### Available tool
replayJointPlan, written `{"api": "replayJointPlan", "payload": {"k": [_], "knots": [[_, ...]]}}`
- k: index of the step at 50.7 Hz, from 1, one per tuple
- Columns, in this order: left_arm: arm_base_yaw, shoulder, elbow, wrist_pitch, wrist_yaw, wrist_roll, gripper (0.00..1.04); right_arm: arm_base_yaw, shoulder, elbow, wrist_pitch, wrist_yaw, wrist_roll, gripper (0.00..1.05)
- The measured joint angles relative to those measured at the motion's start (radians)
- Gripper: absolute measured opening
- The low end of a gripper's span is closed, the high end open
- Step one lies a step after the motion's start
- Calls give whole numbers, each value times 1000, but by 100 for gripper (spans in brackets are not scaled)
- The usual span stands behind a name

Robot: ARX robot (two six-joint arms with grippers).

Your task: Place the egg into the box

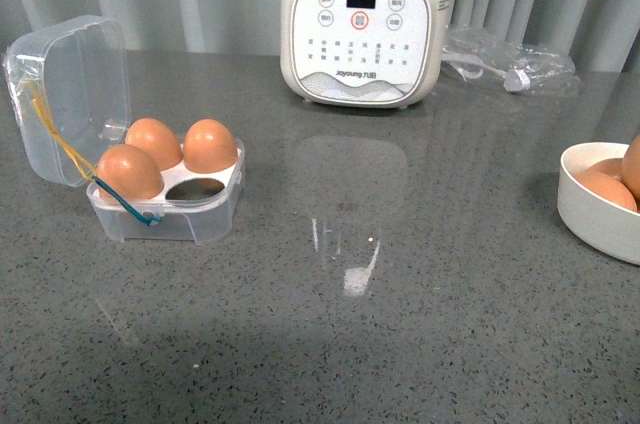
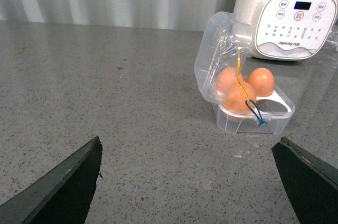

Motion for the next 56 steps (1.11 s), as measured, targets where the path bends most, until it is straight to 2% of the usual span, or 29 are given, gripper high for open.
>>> {"api": "replayJointPlan", "payload": {"k": [8, 12, 15, 19, 23, 31, 39, 44, 56], "knots": [[0, 0, 0, 0, 0, 0, 98, 3, 4, 2, -6, 8, 6, 98], [0, 0, 0, 0, -2, 0, 98, 113, 174, 104, -211, 375, 269, 98], [0, 0, 0, 0, 1, 0, 98, 119, 277, 127, -192, 469, 391, 98], [0, 0, 0, 0, 0, 0, 98, 76, 380, 147, -115, 410, 472, 98], [0, 0, 0, 0, 0, 0, 98, 37, 468, 175, -32, 346, 475, 98], [0, 0, 0, 0, 0, 0, 98, -19, 740, 293, 125, 234, 360, 98], [0, 0, 0, 0, 0, 0, 98, 9, 989, 439, 214, 122, 155, 98], [0, 0, 0, 0, 0, 0, 98, 45, 1102, 529, 223, 50, 89, 98], [0, 0, 0, 0, 0, 0, 98, 97, 1227, 622, 236, 18, 29, 98]]}}
